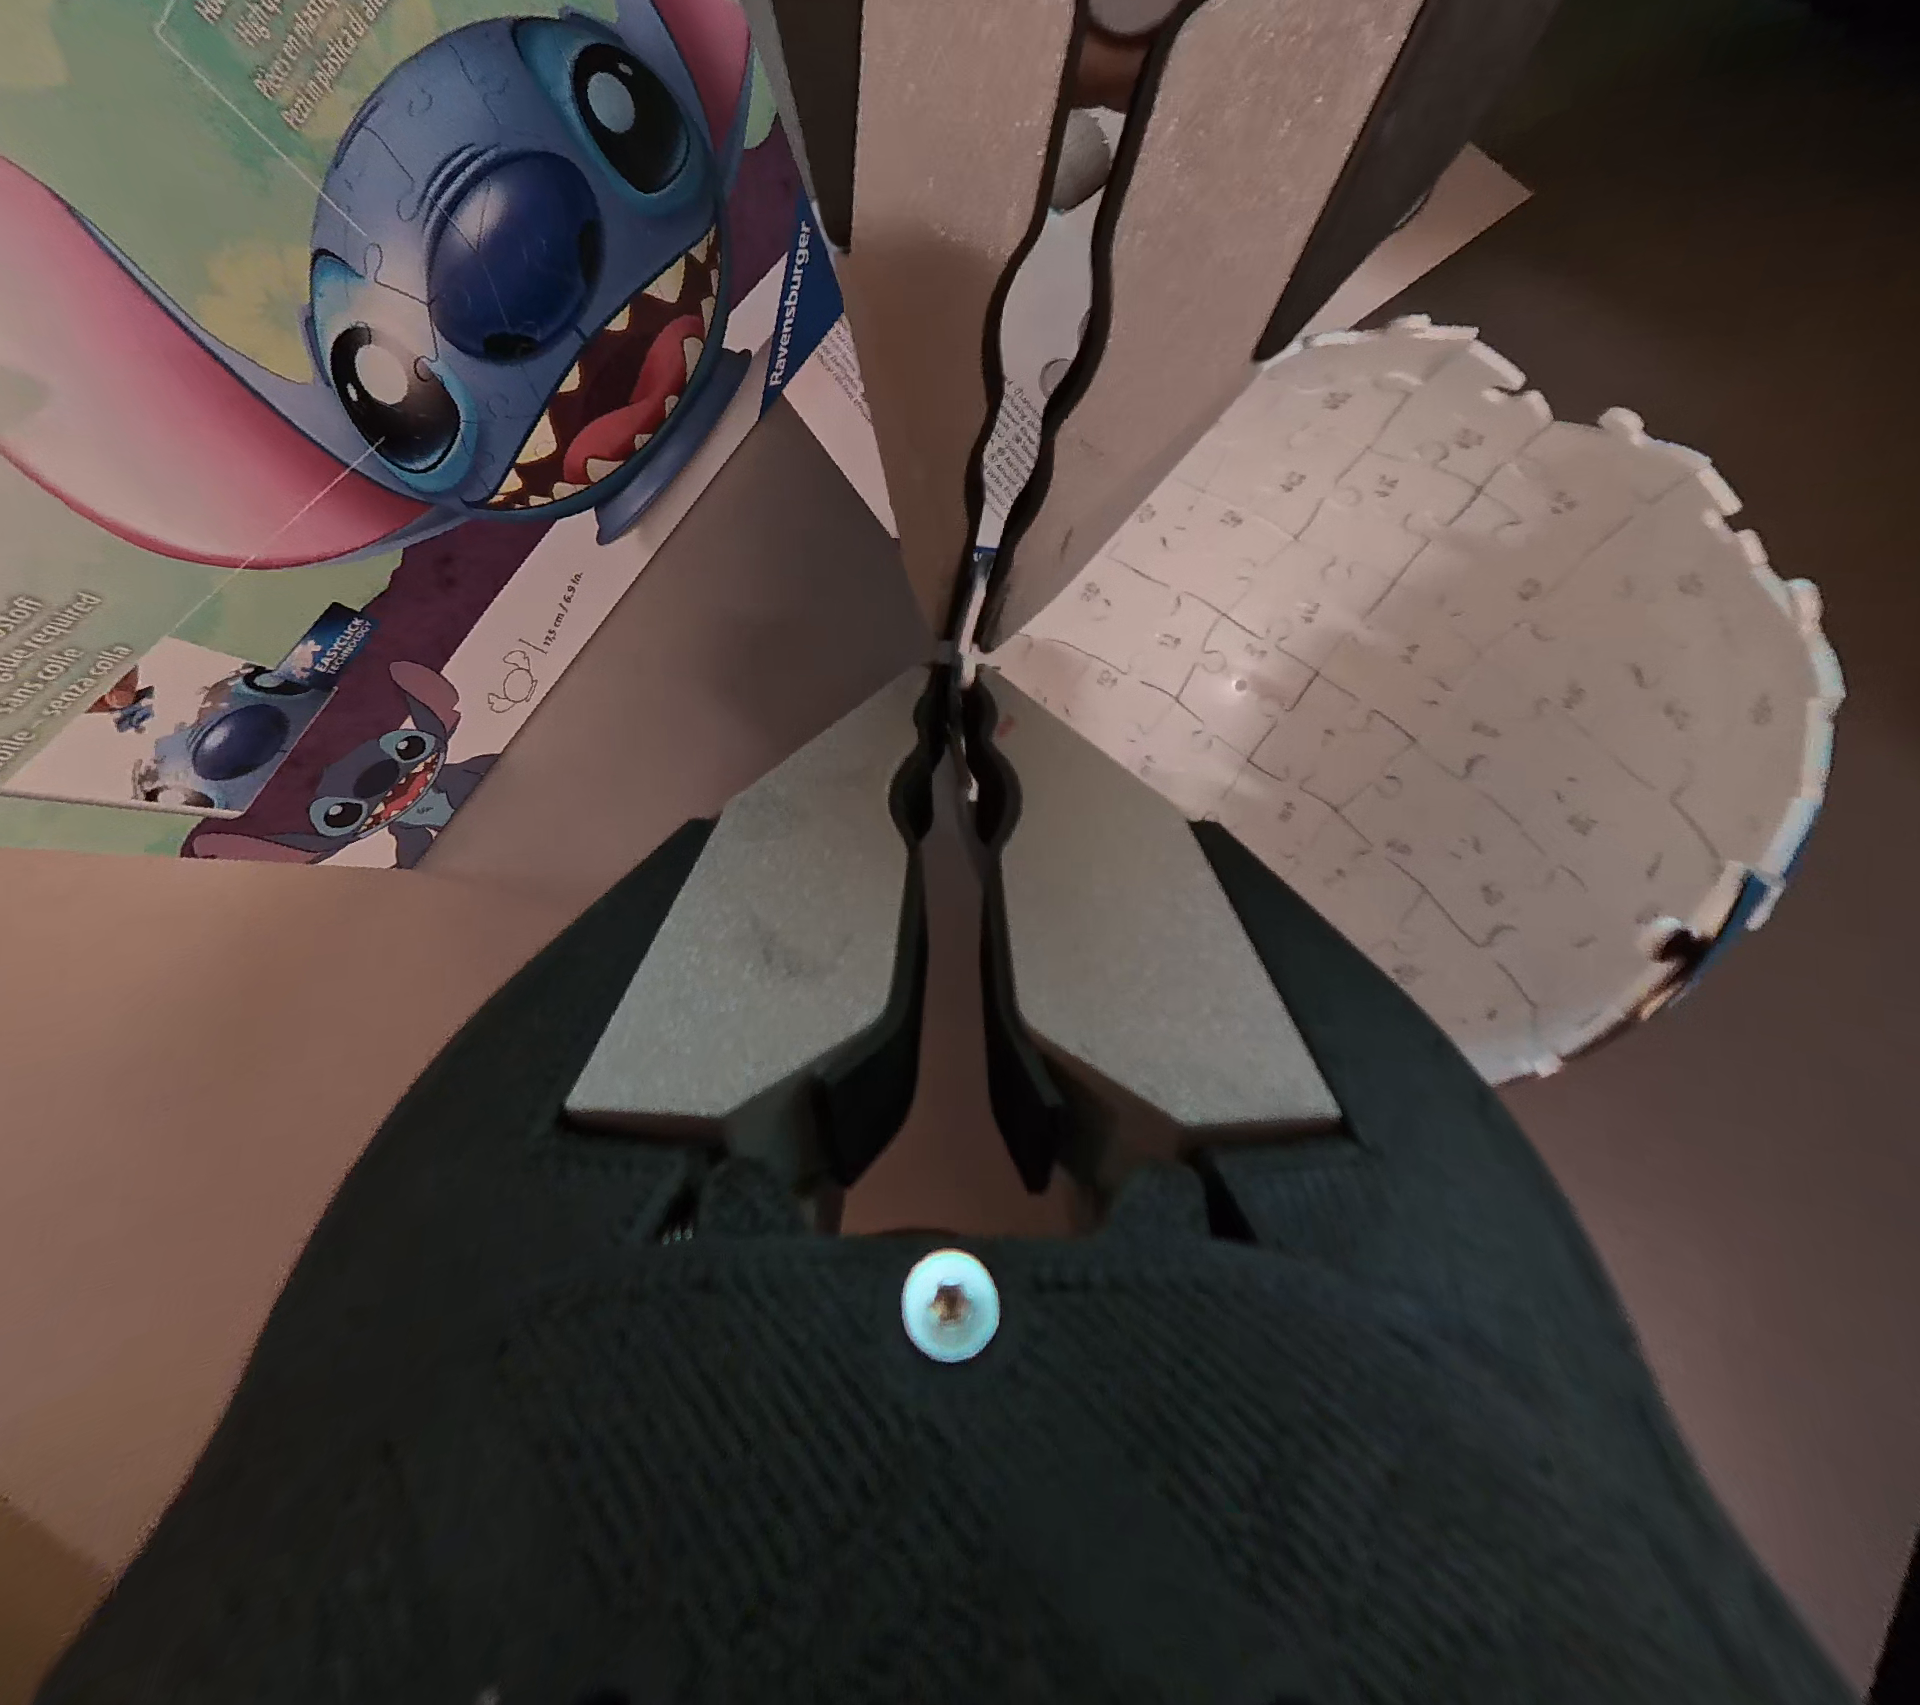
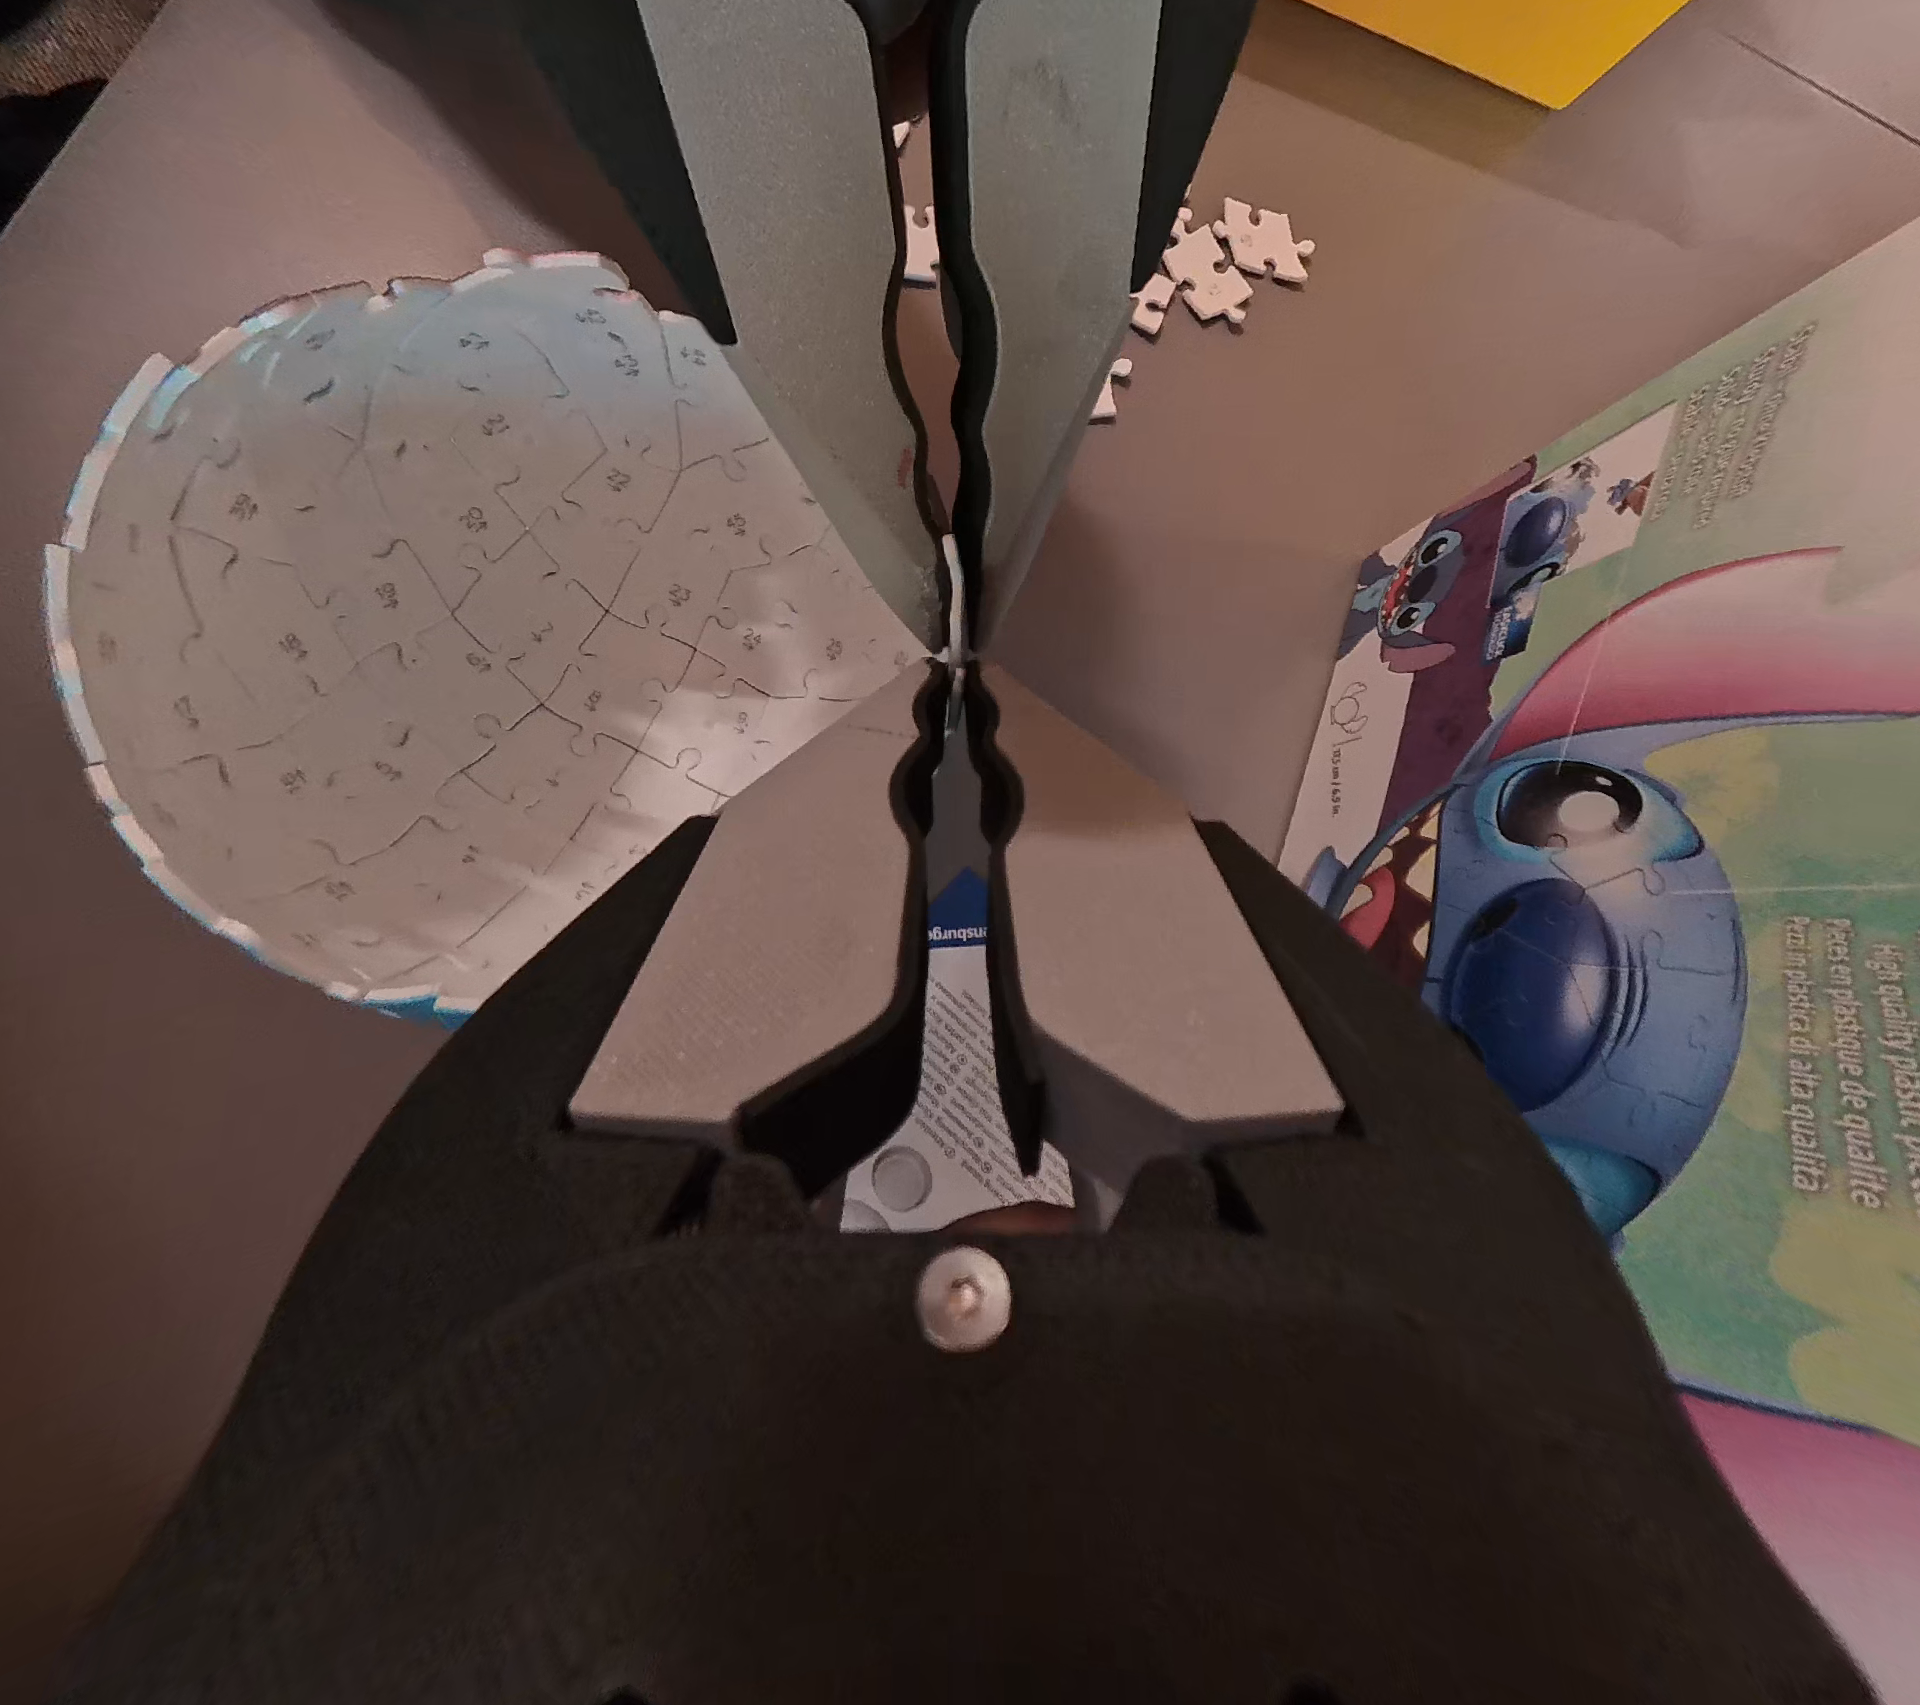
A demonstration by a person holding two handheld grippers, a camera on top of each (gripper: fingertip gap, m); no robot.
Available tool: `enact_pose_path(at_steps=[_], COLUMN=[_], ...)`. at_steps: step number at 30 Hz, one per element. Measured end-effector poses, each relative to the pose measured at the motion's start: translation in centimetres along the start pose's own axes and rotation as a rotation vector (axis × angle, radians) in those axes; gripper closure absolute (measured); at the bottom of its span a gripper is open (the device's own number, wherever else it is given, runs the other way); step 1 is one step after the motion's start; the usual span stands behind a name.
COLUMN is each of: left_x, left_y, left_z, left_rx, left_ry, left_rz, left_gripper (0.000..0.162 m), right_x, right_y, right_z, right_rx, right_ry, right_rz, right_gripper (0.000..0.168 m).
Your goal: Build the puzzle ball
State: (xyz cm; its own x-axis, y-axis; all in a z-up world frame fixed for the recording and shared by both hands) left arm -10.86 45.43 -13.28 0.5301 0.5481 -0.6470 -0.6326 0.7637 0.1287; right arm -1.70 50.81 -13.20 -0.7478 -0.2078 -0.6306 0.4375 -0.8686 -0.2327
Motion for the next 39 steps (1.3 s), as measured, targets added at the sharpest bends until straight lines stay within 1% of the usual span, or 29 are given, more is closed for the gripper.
enact_pose_path(at_steps=[20, 22, 28, 29, 31, 33, 36, 39], left_x=[0.0, 0.0, 0.0, 0.0, 0.1, 0.0, -1.0, -3.1], left_y=[0.0, 0.0, -0.1, -0.1, -0.2, -0.3, -0.2, 0.3], left_z=[-0.1, -0.1, -0.2, -0.2, -0.3, -0.3, 0.0, 0.9], left_rx=[-0.006, -0.011, -0.011, -0.014, -0.025, -0.032, -0.041, -0.068], left_ry=[-0.002, -0.006, -0.010, -0.013, -0.002, -0.005, -0.052, -0.160], left_rz=[0.019, 0.017, 0.023, 0.026, 0.012, -0.008, -0.016, -0.018], left_gripper=[0.162, 0.162, 0.162, 0.161, 0.141, 0.134, 0.131, 0.130], right_x=[0.0, -0.1, -1.4, -1.6, -2.1, -2.6, -3.6, -5.0], right_y=[-0.2, -0.3, -0.2, -0.2, -0.3, -0.5, -0.7, -1.0], right_z=[0.1, 0.0, 0.8, 1.0, 1.2, 1.6, 2.3, 3.0], right_rx=[0.036, 0.036, 0.014, 0.005, -0.008, -0.010, -0.001, -0.002], right_ry=[0.010, 0.007, -0.059, -0.068, -0.081, -0.110, -0.176, -0.230], right_rz=[-0.007, -0.017, -0.013, -0.021, -0.047, -0.071, -0.096, -0.151], right_gripper=[0.168, 0.163, 0.157, 0.157, 0.156, 0.156, 0.156, 0.153])
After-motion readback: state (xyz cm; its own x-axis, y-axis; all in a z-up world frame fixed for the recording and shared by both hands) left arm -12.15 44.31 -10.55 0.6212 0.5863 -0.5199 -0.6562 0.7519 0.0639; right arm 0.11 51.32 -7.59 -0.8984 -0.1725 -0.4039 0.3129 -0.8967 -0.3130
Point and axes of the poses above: each gripper's, where its closed fingertips meet, x out along the fingers, z out of its top, y = z × x across the jaws, the point moved 8 cm from there along -x, back along the fingers, and after that the axes turned 4 degrees about -y, right-handed, at the moved point
